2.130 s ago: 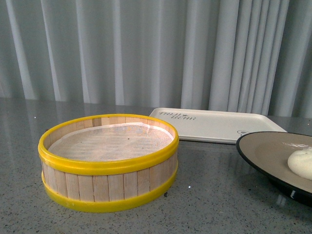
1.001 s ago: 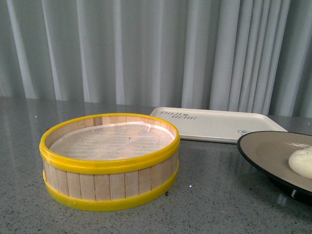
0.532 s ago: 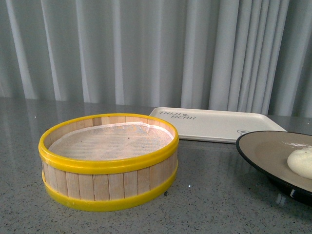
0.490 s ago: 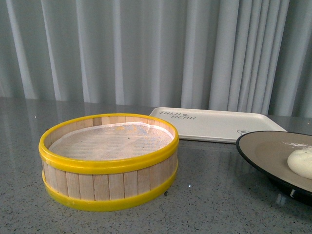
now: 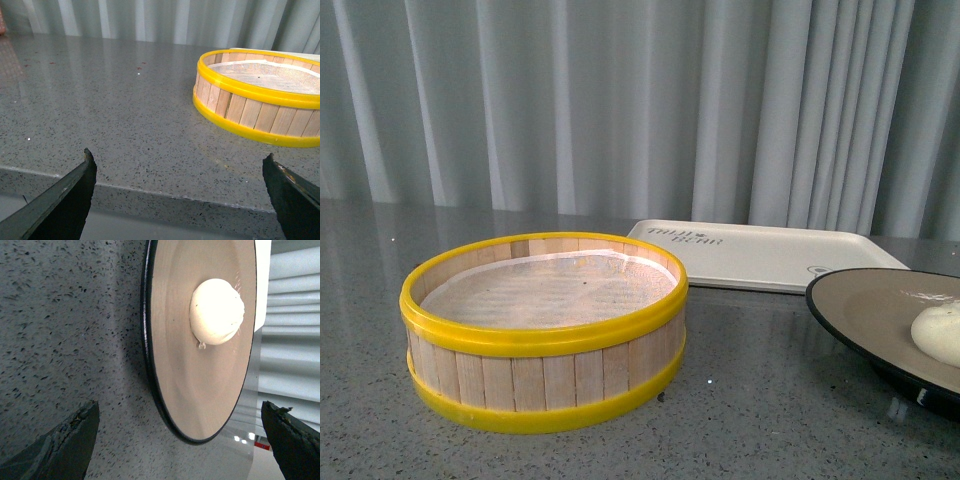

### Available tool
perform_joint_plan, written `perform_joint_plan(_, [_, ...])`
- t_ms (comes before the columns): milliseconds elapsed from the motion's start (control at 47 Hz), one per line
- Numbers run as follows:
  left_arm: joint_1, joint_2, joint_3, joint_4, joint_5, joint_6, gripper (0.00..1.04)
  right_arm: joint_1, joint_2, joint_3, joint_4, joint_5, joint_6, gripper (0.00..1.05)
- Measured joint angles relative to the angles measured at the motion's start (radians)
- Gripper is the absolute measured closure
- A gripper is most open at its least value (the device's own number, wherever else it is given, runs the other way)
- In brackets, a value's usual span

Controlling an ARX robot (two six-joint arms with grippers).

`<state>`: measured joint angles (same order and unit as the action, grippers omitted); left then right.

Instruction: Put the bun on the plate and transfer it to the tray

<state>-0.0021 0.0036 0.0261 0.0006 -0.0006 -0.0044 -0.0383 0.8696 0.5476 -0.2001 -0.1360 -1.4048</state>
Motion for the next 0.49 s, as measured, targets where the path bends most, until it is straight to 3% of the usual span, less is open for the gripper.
perform_joint_plan(490, [0.0,0.0,0.0,0.0,0.0,0.0,0.07,0.04,0.175,0.019,0.166,-0.006,0.006,0.08])
